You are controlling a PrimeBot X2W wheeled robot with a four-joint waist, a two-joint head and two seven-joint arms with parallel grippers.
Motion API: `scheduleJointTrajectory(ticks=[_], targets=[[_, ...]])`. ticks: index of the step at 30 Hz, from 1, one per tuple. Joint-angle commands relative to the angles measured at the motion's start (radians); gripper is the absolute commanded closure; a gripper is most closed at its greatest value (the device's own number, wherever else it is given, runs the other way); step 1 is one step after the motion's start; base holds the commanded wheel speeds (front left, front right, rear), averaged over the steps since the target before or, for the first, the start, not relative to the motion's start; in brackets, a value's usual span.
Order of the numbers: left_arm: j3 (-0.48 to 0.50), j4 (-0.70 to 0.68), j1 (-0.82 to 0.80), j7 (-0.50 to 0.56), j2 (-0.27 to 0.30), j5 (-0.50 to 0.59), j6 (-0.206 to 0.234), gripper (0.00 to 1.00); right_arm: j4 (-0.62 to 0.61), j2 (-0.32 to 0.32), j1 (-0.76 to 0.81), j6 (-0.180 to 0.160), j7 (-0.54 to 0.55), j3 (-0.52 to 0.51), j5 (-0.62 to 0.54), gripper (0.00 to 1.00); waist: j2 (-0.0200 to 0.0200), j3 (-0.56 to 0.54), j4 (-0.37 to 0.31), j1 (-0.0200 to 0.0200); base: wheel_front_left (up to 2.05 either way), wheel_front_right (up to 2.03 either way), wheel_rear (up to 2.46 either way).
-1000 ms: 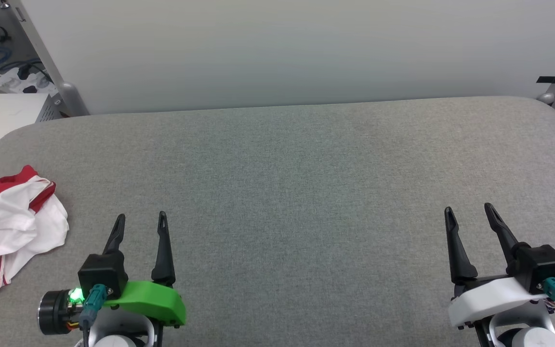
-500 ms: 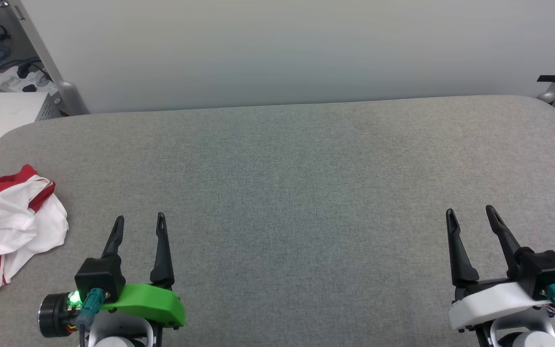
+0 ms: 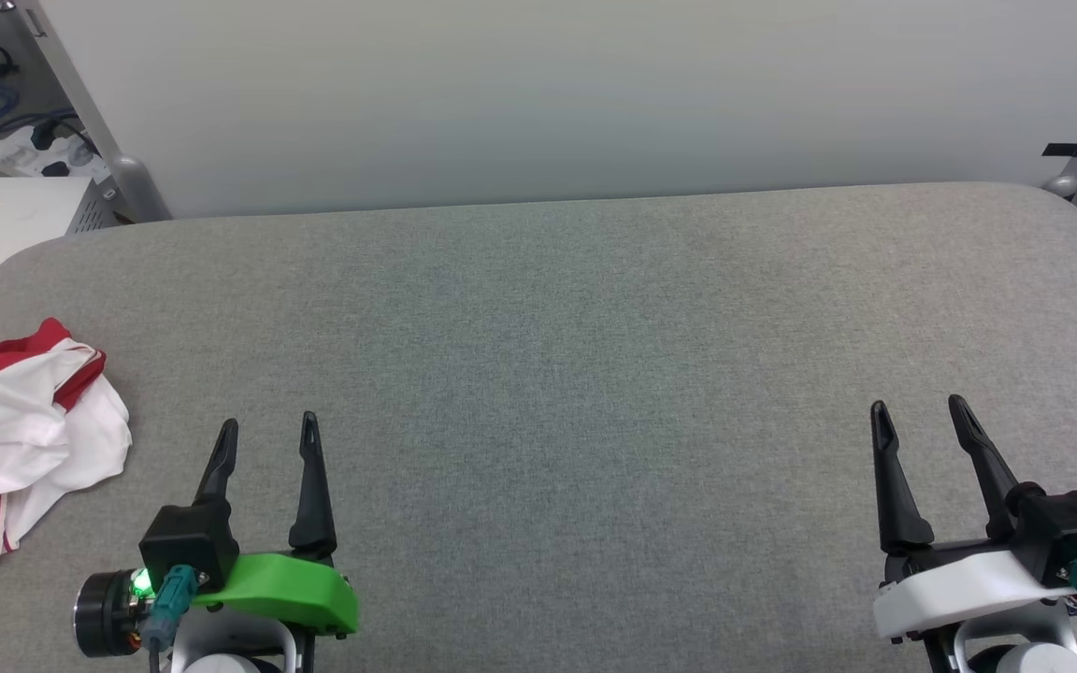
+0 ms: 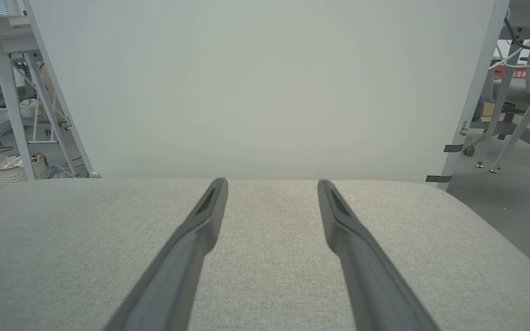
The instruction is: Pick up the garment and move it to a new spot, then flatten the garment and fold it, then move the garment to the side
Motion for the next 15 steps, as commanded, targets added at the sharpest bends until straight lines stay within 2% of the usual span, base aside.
scheduleJointTrajectory(ticks=[1,15], targets=[[0.004,0.003,0.009,-0.013,-0.002,-0.012,0.006,0.00,-0.006,-0.001,0.012,0.003,-0.010,0.001,0.005,0.00,0.0000,0.000,0.000,0.0000,0.00,0.00,0.00],[0.007,0.011,0.009,-0.042,-0.002,-0.027,0.010,0.00,-0.017,-0.001,0.018,0.003,-0.039,0.001,0.015,0.00,0.0000,0.009,0.001,0.0000,0.00,0.00,0.00]])
